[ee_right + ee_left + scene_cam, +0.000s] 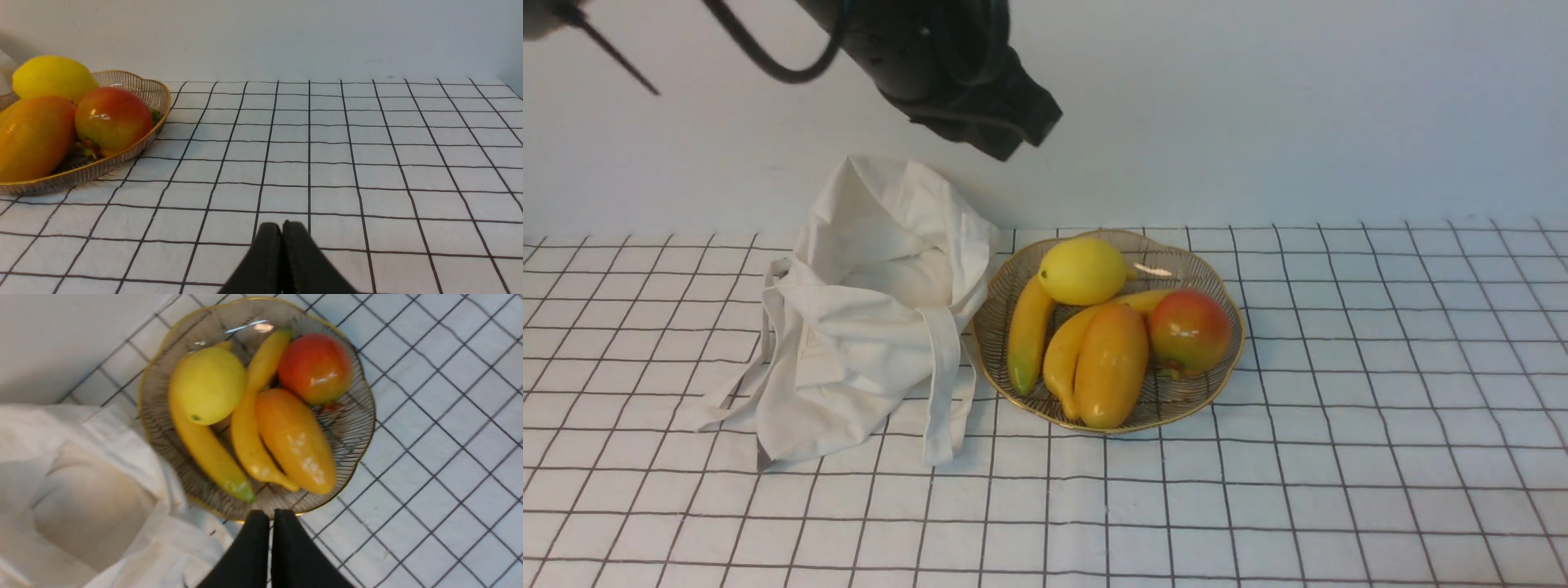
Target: Take the fruit out of the bag on the white checkered tablecloth and place them on the plate.
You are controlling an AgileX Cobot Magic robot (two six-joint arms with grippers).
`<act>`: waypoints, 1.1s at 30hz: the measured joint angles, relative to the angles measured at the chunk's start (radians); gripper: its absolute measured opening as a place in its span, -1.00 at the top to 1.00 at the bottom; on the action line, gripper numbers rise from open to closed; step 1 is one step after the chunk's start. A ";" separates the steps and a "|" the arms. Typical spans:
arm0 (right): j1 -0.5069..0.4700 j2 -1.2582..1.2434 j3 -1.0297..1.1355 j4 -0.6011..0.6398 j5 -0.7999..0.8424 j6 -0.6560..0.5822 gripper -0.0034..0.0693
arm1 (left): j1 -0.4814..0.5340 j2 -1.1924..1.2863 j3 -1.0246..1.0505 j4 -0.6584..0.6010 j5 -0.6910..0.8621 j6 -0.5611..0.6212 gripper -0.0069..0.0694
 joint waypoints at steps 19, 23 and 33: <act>0.000 0.000 0.000 0.000 0.000 0.000 0.95 | 0.000 -0.800 0.998 0.030 -0.339 -0.127 0.84; 0.000 0.000 0.000 0.000 0.000 0.000 0.95 | 0.000 -1.011 1.266 -0.038 -0.603 -0.164 0.84; 0.000 0.000 0.000 0.000 0.000 0.000 0.95 | 0.000 -1.378 1.627 -0.076 -0.826 -0.179 0.84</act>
